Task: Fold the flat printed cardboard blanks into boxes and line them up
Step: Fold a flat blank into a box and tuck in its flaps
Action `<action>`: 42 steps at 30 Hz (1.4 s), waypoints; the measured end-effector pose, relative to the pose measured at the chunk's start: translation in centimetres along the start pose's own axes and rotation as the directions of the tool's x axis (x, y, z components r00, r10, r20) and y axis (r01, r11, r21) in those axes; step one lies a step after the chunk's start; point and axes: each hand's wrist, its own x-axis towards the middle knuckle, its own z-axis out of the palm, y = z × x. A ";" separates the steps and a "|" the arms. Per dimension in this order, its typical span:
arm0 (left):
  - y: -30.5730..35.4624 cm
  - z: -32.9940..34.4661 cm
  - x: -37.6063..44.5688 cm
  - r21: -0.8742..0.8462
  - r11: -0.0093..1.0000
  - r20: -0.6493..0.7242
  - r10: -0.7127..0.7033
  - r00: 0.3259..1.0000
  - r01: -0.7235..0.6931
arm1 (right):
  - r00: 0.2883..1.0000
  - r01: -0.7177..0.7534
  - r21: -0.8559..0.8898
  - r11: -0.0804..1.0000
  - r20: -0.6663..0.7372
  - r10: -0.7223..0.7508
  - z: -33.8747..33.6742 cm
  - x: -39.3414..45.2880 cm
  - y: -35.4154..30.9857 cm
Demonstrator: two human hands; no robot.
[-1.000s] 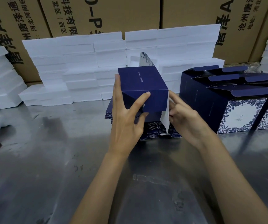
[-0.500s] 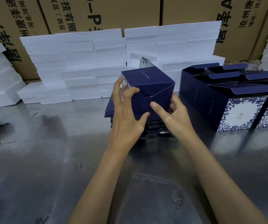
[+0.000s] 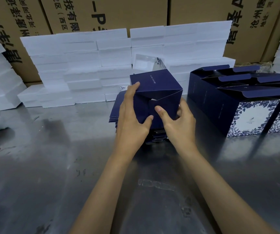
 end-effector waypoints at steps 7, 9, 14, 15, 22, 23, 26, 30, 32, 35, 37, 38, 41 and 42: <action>0.5 0.2 -0.3 -0.024 1.000 0.001 -0.019 1.000 0.019 | 0.999 0.011 -0.040 0.999 -0.052 -0.013 0.1 0.0 0.1; 0.6 0.2 -0.4 -0.023 1.000 0.004 -0.019 1.000 0.019 | 0.998 0.018 -0.052 0.998 -0.061 -0.021 0.0 0.0 0.2; 0.8 0.2 -0.4 -0.020 1.000 0.005 -0.012 1.000 0.012 | 0.997 0.023 -0.058 0.998 -0.078 -0.028 0.1 0.0 0.2; 0.8 0.2 -0.4 -0.022 1.000 0.004 -0.011 1.000 0.011 | 0.996 0.025 -0.062 0.998 -0.082 -0.030 0.1 0.0 0.1; 0.8 0.3 -0.5 -0.025 1.000 0.001 -0.015 1.000 0.015 | 0.995 0.030 -0.059 0.998 -0.095 -0.035 0.2 0.0 0.1; 0.9 0.3 -0.5 -0.026 1.000 0.002 -0.014 1.000 0.014 | 0.994 0.031 -0.057 0.998 -0.101 -0.036 0.2 0.0 0.2; 1.0 0.4 -0.6 -0.026 1.000 0.005 -0.014 1.000 0.014 | 0.994 0.033 -0.045 0.998 -0.100 -0.037 0.1 0.0 0.2; 1.2 0.1 -0.4 -0.029 0.999 -0.006 -0.017 1.000 0.017 | 0.998 0.032 -0.031 0.999 -0.058 -0.033 -0.1 0.1 -0.1; 1.2 0.1 -0.4 -0.039 0.999 -0.004 -0.015 1.000 0.015 | 0.999 0.027 -0.018 0.999 -0.036 -0.028 -0.1 0.2 -0.2; 1.4 0.2 -0.5 -0.044 0.999 0.004 -0.009 1.000 0.009 | 1.000 0.020 -0.020 1.000 -0.017 -0.021 -0.2 0.2 -0.3; 1.3 0.2 -0.5 -0.046 0.999 0.004 -0.009 1.000 0.009 | 1.000 0.010 -0.010 1.000 -0.014 -0.010 -0.2 0.2 -0.4; 1.3 0.2 -0.5 -0.046 0.999 0.000 -0.009 1.000 0.009 | 1.000 0.000 0.001 1.000 -0.014 0.000 -0.2 0.1 -0.5; 1.1 0.2 -0.4 -0.045 0.999 -0.014 -0.003 1.000 0.002 | 0.999 -0.024 0.036 0.999 -0.024 0.025 -0.2 0.1 -0.8; 1.1 0.2 -0.5 -0.046 0.999 -0.016 0.003 1.000 -0.004 | 0.999 -0.031 0.040 0.999 -0.035 0.032 -0.3 0.1 -0.9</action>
